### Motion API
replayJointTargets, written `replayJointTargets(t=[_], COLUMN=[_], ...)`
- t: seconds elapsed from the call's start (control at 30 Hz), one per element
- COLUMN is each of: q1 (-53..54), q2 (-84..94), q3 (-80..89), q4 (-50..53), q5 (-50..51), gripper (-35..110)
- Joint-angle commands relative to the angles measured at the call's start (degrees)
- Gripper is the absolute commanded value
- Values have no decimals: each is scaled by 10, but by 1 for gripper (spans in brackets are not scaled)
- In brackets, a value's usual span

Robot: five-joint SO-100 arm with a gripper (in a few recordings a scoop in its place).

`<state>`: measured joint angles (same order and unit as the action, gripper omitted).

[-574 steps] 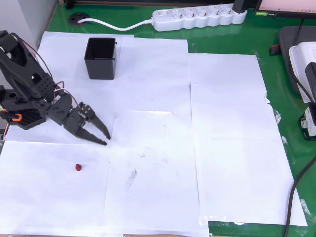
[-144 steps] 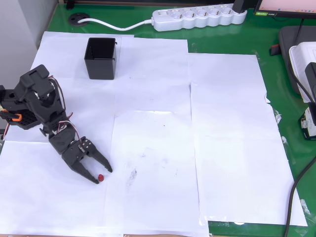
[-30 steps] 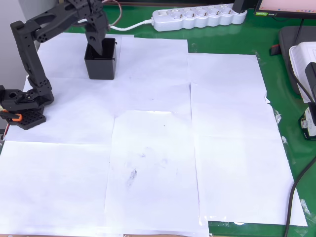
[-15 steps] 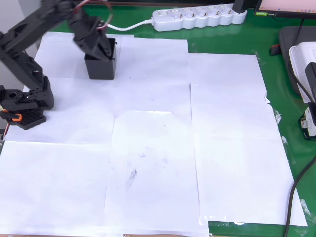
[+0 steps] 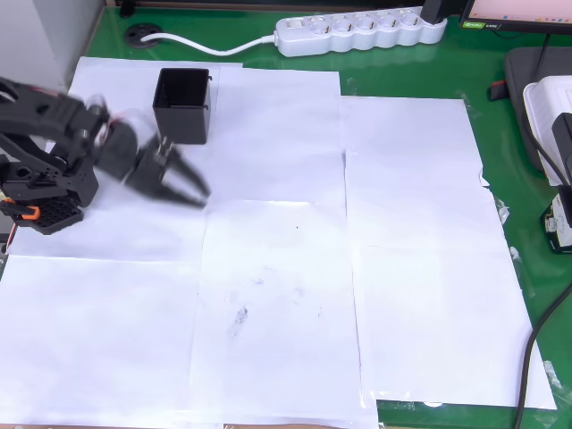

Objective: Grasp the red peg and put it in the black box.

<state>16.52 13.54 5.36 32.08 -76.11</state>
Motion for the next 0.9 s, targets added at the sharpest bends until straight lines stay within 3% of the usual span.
replayJointTargets(t=[0.0, 0.13, 0.27, 0.4, 0.87], q1=[11, 15, 33, 33, -18], q2=[-84, -205, -243, -243, -243], q3=[6, 6, 6, 6, 6], q4=[121, 308, 429, 539, 541], q5=[-9, -12, -39, -178, -130], gripper=[0, 0, 0, 0, 0])
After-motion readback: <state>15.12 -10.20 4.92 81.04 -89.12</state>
